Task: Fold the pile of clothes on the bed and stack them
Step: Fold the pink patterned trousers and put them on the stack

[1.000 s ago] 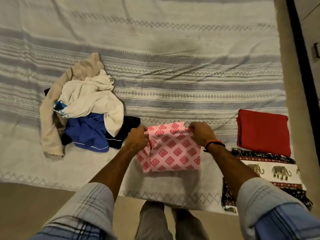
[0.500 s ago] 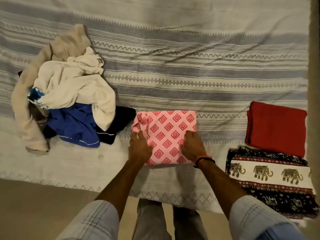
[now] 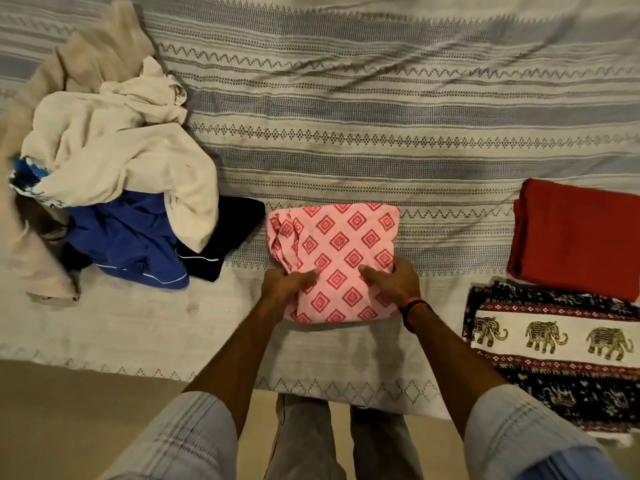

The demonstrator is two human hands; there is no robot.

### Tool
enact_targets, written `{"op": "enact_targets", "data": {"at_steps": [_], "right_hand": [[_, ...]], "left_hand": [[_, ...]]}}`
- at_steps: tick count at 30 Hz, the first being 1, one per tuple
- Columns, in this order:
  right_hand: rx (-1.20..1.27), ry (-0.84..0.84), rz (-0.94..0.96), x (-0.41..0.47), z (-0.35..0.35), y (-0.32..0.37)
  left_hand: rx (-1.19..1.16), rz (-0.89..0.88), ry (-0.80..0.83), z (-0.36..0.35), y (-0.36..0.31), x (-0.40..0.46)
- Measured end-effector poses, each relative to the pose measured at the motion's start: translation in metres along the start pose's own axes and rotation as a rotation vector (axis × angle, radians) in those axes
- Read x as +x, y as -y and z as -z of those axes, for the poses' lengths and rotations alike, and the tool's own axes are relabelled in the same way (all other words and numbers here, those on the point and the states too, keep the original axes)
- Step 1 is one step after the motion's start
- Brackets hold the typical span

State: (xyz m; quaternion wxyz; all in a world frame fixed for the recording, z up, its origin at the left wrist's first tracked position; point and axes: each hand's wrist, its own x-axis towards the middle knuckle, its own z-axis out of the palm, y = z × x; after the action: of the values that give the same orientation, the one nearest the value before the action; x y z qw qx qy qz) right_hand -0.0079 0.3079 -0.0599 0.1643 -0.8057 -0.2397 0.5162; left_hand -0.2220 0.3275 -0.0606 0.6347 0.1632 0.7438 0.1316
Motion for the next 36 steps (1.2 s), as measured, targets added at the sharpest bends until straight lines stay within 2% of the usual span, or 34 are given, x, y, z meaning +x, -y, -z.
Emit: {"op": "enact_targets", "data": {"at_steps": [5, 12, 20, 27, 36], "right_hand": [[0.011, 0.025, 0.056, 0.000, -0.001, -0.005], [0.025, 0.029, 0.118, -0.034, 0.016, 0.013], [0.036, 0.010, 0.144, -0.107, 0.068, 0.014], [0.061, -0.060, 0.138, -0.149, 0.136, -0.020], [0.083, -0.075, 0.148, -0.154, 0.247, -0.102]], "left_hand": [[0.067, -0.117, -0.061, -0.002, 0.005, -0.002], [0.046, -0.141, 0.005, 0.001, -0.010, -0.043], [0.057, -0.176, 0.077, -0.012, -0.016, -0.124], [0.099, -0.212, 0.116, -0.064, -0.001, -0.180], [0.118, -0.236, 0.144, -0.177, 0.049, -0.242]]}}
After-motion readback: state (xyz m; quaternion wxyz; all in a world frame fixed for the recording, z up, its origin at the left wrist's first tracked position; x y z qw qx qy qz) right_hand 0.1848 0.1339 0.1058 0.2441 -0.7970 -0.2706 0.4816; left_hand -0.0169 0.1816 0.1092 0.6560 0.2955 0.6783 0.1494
